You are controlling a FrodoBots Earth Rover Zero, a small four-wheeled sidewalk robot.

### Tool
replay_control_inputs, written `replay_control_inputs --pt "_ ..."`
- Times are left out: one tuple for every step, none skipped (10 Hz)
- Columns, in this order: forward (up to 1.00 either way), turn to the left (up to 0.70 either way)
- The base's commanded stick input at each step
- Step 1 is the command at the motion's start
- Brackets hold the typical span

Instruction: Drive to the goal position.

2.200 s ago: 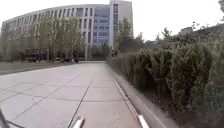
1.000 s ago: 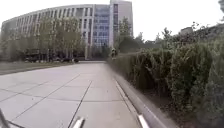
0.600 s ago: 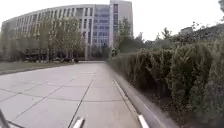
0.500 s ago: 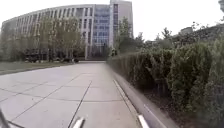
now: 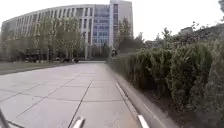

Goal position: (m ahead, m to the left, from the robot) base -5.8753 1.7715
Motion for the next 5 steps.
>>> replay_control_inputs --pt "0.04 0.0" --pt "0.04 0.0" --pt "0.04 0.0" --pt "0.04 0.0" --pt "0.04 0.0"
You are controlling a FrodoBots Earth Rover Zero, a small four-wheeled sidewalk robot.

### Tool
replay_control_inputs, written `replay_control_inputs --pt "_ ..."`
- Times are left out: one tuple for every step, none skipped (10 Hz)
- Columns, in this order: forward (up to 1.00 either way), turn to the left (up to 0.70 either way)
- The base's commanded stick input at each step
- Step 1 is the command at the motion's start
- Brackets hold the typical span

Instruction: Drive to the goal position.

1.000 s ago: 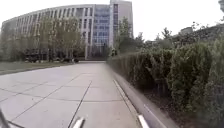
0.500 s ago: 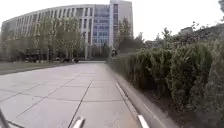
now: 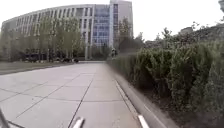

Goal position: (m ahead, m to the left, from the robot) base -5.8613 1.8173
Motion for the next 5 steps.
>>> replay_control_inputs --pt "0.01 0.0" --pt "0.03 0.0" --pt "0.04 0.0" --pt "0.04 0.0" --pt "0.04 0.0"
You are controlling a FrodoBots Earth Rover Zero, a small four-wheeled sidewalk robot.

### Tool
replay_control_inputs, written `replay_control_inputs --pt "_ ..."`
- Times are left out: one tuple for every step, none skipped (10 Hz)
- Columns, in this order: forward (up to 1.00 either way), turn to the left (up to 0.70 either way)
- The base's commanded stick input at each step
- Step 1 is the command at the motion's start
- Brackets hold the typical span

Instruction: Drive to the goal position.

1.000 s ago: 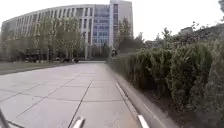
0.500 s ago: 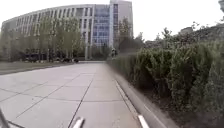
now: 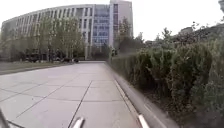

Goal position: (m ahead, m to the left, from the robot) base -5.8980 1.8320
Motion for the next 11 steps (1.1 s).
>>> replay_control_inputs --pt "0.04 0.0" --pt "0.04 0.0" --pt "0.01 0.0" --pt "0.04 0.0" --pt "0.04 0.0" --pt "0.04 0.0" --pt "0.04 0.0" --pt "0.04 0.0" --pt "0.04 0.0" --pt "0.04 0.0" --pt "0.04 0.0"
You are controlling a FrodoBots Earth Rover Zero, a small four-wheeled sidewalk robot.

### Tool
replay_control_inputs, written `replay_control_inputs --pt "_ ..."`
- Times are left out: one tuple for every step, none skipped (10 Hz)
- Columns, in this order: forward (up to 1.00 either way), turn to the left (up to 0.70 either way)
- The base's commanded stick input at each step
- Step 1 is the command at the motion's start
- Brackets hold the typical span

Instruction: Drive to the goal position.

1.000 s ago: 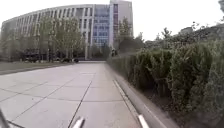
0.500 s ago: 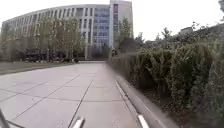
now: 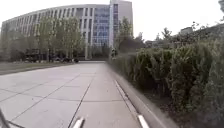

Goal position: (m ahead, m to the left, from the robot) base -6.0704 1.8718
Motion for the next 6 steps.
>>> replay_control_inputs --pt "0.04 0.0" --pt "0.04 0.0" --pt "0.04 0.0" --pt "0.04 0.0" --pt "0.01 0.0" --pt "0.02 0.0"
